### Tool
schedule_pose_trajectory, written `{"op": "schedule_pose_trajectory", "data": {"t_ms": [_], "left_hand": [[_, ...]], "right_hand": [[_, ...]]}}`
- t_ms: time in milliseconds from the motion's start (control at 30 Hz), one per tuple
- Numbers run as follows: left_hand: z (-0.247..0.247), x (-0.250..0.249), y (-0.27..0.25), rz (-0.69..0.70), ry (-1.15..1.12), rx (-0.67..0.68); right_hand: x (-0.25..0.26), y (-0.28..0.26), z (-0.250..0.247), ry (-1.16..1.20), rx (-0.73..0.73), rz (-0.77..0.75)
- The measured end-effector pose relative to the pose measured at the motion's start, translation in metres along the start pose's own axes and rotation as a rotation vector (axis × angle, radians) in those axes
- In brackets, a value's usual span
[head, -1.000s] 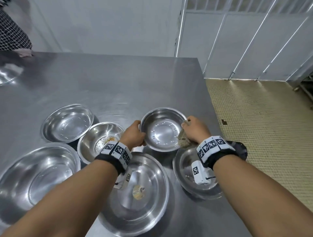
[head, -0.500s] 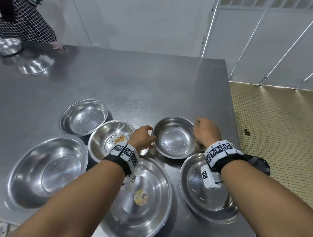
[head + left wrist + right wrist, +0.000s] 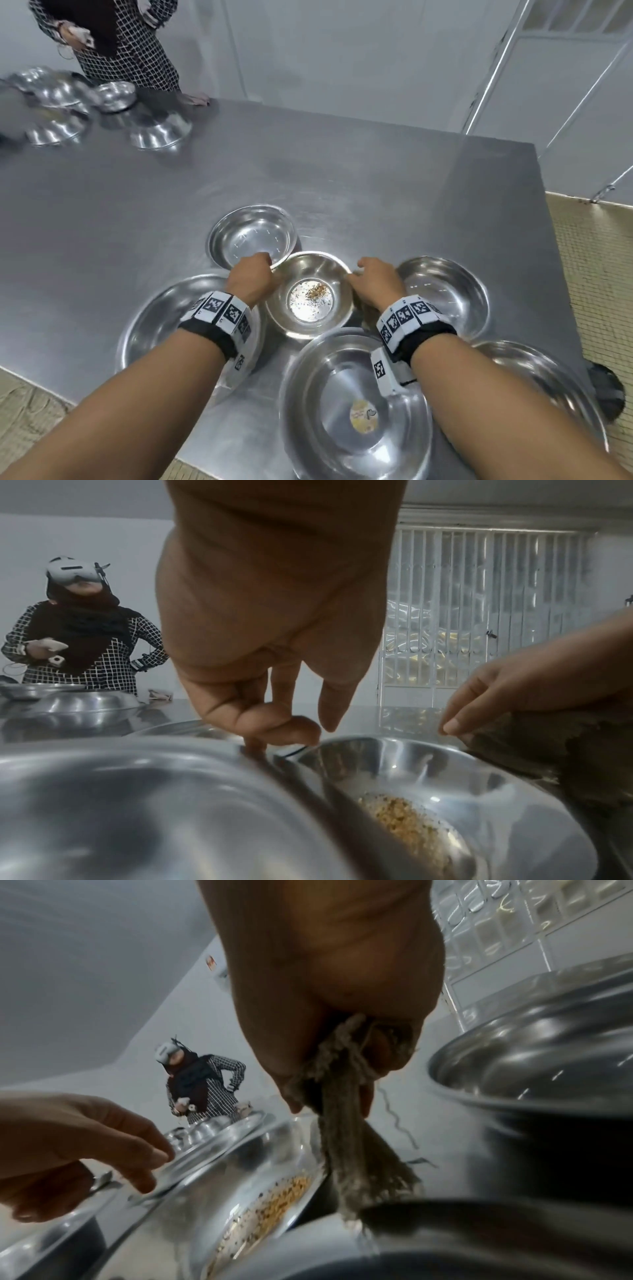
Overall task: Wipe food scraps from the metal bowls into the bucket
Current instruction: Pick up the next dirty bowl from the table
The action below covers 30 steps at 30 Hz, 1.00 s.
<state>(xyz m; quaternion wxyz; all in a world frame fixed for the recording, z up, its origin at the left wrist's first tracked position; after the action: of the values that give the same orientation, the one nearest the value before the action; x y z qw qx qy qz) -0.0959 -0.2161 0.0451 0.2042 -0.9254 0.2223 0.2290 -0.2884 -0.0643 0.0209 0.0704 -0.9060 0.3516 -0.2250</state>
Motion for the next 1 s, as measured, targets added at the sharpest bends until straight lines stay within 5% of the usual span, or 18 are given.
{"op": "schedule_pose_trajectory", "data": {"t_ms": [400,633,833,1000], "left_hand": [[0.001,0.03,0.024,0.029,-0.036,0.367],[0.015,0.019,0.03,-0.055,-0.334,0.513],[0.03,-0.002,0.03,-0.138,-0.373,0.525],[0.035,-0.004,0.034,-0.111,-0.499,0.402]], "right_hand": [[0.02,0.018,0.015,-0.218,0.063,0.21],[0.0,0.008,-0.008,-0.188,-0.014,0.299],[-0.007,0.002,-0.018,-0.18,-0.049,0.318],[-0.015,-0.003,-0.018,-0.079,-0.073,0.329]]}}
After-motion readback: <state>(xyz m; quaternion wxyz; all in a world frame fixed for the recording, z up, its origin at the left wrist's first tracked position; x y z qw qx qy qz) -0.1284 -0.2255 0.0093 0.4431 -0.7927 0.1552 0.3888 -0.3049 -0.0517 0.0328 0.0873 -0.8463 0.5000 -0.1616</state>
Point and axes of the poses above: each hand's wrist, its own y-axis towards the middle knuckle, its own z-axis out of the palm, x = y × z, the point moved 2 cm from there along y, towards the middle knuckle, and after that the axes turned 13 degrees about -y, right-handed, at the moved point
